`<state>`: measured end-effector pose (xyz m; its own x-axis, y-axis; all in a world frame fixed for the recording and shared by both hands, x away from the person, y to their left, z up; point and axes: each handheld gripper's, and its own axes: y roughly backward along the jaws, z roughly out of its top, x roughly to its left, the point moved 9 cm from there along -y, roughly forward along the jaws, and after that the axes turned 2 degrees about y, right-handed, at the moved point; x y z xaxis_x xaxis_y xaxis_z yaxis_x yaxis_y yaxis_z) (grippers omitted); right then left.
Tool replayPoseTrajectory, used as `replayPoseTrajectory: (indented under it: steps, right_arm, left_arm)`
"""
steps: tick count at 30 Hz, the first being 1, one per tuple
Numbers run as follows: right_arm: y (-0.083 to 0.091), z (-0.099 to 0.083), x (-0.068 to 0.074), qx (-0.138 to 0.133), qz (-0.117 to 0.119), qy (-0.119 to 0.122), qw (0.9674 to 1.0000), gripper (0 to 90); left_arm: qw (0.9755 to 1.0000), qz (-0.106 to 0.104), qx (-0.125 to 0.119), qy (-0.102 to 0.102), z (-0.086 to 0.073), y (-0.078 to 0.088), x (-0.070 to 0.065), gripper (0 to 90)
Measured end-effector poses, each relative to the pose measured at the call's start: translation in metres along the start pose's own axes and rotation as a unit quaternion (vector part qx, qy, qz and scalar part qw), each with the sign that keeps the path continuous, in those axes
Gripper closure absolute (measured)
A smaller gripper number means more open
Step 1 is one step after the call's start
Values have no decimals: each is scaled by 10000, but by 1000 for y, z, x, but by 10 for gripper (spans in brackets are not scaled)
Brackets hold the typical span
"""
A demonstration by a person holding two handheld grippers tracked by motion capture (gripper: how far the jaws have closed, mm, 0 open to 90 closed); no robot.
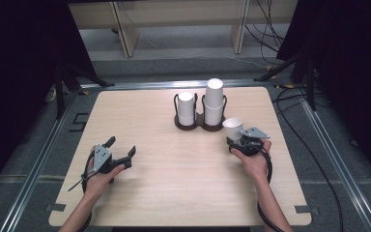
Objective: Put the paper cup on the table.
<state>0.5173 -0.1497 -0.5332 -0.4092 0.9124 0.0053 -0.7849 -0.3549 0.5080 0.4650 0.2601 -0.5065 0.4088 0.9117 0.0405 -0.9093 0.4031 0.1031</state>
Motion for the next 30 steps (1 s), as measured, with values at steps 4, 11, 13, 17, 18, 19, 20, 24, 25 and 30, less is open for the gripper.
replayPoseTrajectory:
  steps: [4, 11, 13, 17, 18, 19, 20, 24, 25, 30]
  right_arm:
    - [-3, -1, -4, 122, -160, 216, 9996, 337]
    - [-2, -2, -1, 250, -200, 63, 9995, 328]
    - [-1, -2, 0, 246, -187, 14, 9995, 324]
    - [-2, -2, -1, 255, -94, 164, 9995, 319]
    - [-1, -3, 1, 294, -16, 118, 9995, 317]
    - [0, -4, 2, 315, -100, -14, 9995, 316]
    - [1, -4, 2, 342, -108, 13, 9994, 315]
    - [2, -5, 1, 356, 51, 154, 9992, 309]
    - [3, -6, 2, 363, 19, 23, 9993, 308]
    - [4, -10, 1, 460, 38, 15, 9989, 296]
  left_arm:
    - [10000, 0, 45, 9, -1, 1, 0, 107]
    - [10000, -9, -6, 33, 0, 0, -1, 107]
    - [10000, -11, -6, 36, 0, 0, -1, 107]
    - [9999, -30, -94, 48, 1, -1, -1, 107]
    - [9999, -29, -91, 47, 1, -1, -1, 107]
    - [9999, -35, -101, 52, 1, -1, -2, 107]
    - [9999, -37, -107, 52, 1, -1, -2, 107]
    - [9999, -53, -93, 38, 1, -1, -2, 108]
    - [10000, -24, -19, 43, 0, 0, -2, 107]
    - [10000, -9, 35, 32, -1, 1, -1, 108]
